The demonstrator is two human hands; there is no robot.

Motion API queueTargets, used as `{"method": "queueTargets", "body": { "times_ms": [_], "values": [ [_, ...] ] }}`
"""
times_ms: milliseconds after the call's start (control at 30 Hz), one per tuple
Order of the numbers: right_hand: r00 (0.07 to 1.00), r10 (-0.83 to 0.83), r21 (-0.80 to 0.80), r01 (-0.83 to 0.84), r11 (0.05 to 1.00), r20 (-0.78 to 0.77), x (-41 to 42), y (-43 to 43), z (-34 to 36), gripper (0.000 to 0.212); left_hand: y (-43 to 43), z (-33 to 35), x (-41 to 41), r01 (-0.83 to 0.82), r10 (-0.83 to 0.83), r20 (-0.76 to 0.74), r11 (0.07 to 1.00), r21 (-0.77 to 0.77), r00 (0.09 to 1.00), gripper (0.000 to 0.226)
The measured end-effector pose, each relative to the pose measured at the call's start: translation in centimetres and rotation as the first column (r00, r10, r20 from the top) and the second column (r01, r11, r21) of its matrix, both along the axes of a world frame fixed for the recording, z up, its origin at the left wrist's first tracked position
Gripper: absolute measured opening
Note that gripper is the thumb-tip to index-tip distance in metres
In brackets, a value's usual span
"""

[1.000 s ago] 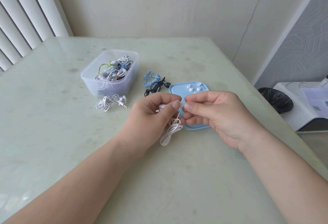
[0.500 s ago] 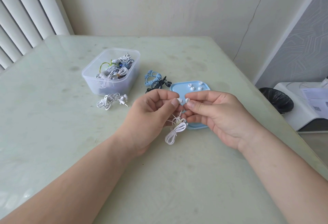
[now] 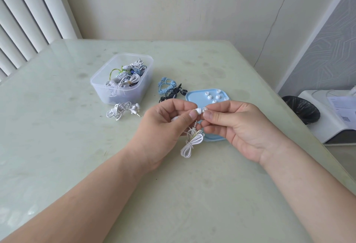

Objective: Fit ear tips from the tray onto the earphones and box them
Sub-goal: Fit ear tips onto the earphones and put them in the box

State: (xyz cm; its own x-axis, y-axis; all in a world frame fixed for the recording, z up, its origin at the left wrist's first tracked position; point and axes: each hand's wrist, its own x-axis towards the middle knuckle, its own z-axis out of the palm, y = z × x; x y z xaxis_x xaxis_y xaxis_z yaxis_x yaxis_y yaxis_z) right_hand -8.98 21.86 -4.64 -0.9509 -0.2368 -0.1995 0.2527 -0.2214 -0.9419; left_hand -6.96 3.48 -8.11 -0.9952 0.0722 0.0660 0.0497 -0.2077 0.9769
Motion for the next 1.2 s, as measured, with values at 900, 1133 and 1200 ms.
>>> {"method": "queueTargets", "body": {
  "times_ms": [900,1133,1200],
  "values": [
    [0.962,-0.115,0.093,0.141,0.986,-0.247,0.9,-1.8,-1.6,0.015,0.2,-0.4,-0.2,-0.122,0.121,-0.014,0.992,-0.015,0.993,0.004],
    [0.981,-0.067,0.029,0.074,0.997,-0.184,0.6,-1.1,-0.8,0.01,-0.2,-0.2,-0.3,-0.007,0.005,0.025,0.999,0.053,1.0,0.008],
    [0.983,-0.047,0.034,0.054,0.998,-0.178,0.4,-1.0,-0.9,0.017,-0.2,-0.2,-0.3,0.009,-0.01,0.022,0.998,0.06,1.0,0.009]
  ]
}}
